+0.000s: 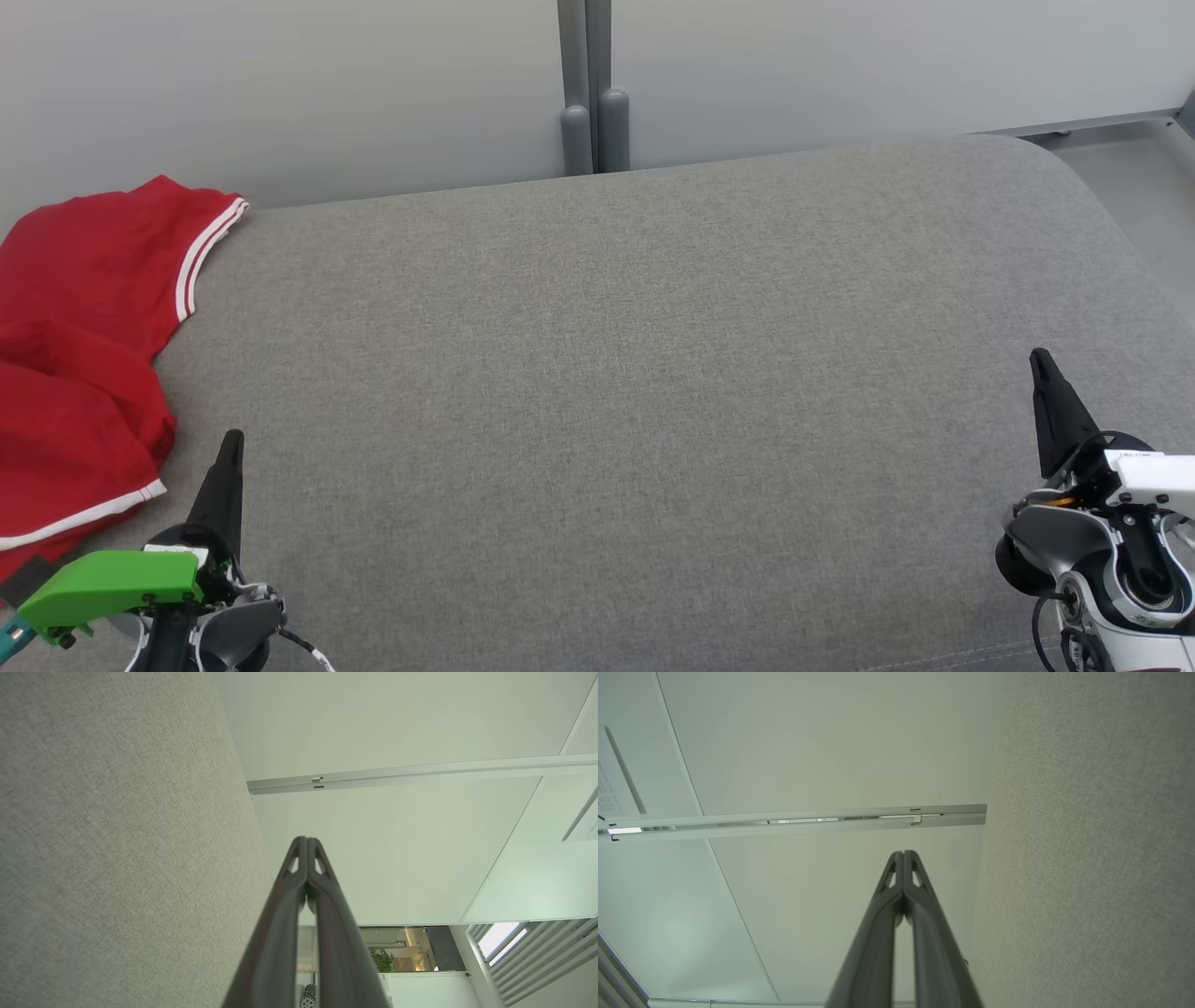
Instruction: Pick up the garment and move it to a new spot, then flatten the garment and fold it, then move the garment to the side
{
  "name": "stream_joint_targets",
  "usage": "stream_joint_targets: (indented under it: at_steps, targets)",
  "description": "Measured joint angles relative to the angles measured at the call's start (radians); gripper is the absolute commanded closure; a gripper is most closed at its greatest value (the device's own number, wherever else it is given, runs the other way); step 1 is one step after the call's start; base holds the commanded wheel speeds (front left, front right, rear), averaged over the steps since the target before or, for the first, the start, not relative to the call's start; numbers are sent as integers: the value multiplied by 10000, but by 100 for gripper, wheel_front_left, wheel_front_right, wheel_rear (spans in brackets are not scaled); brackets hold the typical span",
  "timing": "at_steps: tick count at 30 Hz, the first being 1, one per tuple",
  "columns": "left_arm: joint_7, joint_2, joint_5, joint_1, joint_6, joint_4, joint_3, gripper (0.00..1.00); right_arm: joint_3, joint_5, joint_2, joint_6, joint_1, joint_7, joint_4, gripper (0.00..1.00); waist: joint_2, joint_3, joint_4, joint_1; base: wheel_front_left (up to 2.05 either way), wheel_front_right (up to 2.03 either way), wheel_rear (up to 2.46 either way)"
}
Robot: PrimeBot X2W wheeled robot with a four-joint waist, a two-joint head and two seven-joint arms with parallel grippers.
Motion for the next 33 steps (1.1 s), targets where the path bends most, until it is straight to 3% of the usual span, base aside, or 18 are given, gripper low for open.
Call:
stream_joint_targets:
  at_steps: [33]
  targets:
    - [0, -4, 0, 0, 0, 0, 8, 100, -13, -81, 8, 0, 0, 42, 0, 100, 0, 0, 0, 0, 0, 0, 0]
